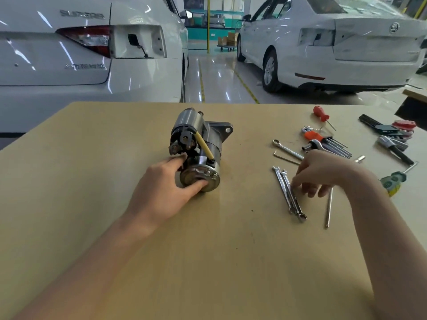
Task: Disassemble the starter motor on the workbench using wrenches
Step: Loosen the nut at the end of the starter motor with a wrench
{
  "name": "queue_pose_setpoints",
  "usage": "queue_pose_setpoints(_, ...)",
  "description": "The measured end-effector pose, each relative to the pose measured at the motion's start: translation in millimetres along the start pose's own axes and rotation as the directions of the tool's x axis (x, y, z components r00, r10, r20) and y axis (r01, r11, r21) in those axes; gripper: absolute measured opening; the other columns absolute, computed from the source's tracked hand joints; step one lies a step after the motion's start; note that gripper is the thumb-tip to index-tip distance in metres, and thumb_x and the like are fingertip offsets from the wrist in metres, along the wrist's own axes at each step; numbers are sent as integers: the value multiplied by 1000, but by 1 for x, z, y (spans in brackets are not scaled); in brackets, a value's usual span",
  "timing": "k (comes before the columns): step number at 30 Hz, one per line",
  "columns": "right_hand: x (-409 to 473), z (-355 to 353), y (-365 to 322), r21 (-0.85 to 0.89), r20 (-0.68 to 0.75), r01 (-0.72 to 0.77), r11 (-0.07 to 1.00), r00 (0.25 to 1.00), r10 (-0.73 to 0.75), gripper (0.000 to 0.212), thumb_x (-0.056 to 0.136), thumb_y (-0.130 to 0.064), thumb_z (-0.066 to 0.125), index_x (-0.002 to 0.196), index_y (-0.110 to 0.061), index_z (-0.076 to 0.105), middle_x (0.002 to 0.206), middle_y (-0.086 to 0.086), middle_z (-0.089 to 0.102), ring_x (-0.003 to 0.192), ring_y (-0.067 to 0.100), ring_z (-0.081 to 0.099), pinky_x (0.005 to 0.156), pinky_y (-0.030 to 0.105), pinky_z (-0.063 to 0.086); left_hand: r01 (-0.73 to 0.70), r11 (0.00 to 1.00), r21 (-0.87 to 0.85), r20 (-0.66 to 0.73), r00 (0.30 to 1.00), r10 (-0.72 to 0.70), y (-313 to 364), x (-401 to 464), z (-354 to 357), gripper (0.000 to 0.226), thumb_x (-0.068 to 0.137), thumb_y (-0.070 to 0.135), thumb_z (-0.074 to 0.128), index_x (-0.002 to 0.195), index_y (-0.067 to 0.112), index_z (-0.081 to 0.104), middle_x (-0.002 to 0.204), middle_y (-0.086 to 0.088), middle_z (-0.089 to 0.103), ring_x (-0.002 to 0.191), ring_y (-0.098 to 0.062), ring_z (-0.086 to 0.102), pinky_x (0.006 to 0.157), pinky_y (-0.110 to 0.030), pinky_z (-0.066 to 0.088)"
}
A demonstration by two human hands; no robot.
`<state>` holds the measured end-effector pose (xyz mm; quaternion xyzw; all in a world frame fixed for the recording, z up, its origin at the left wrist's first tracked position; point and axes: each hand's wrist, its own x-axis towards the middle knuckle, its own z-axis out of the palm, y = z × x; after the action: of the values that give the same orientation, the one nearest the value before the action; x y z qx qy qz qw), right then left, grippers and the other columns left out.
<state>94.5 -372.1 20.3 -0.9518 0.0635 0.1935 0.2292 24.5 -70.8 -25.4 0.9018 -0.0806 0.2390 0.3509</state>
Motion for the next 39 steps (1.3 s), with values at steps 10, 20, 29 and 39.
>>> queue_pose_setpoints(10, -5, 3, -6, 37, 3, -19, 999, 1000, 19, 16, 81, -8, 73, 84, 6, 67, 66, 17, 70, 49, 18, 65, 41, 21, 48, -7, 1000, -24, -29, 1000, 6, 0, 0, -1, 56, 70, 37, 81, 119, 15, 68, 109, 4, 71, 98, -9, 64, 85, -28, 54)
queue_pose_setpoints(20, 10, 2, -1, 74, -16, -70, 995, 997, 71, 18, 79, -8, 74, 81, 4, 61, 56, 10, 68, 49, 20, 68, 40, 22, 48, -12, 1000, -7, -92, 996, 12, 3, -3, -1, 48, 68, 35, 83, 112, 18, 72, 101, 9, 72, 88, -8, 64, 76, -27, 54)
queue_pose_setpoints(29, 18, 7, 6, 207, -242, 74, 976, 970, -22, 16, 83, -3, 62, 78, 11, 56, 55, 17, 63, 44, 27, 65, 41, 29, 51, -227, 960, 167, -155, 955, 253, 11, -9, -2, 36, 67, 12, 87, 98, 2, 72, 96, -8, 69, 78, -26, 65, 73, -31, 53)
queue_pose_setpoints(39, 22, 11, 6, 15, -173, 7, 1000, 985, -4, 31, 77, -21, 76, 81, 4, 58, 68, 18, 66, 53, 27, 67, 44, 28, 52, -287, 941, 181, -129, 941, 312, 12, -10, -2, 38, 67, 17, 86, 101, 13, 71, 98, -1, 58, 86, -17, 58, 65, -30, 52)
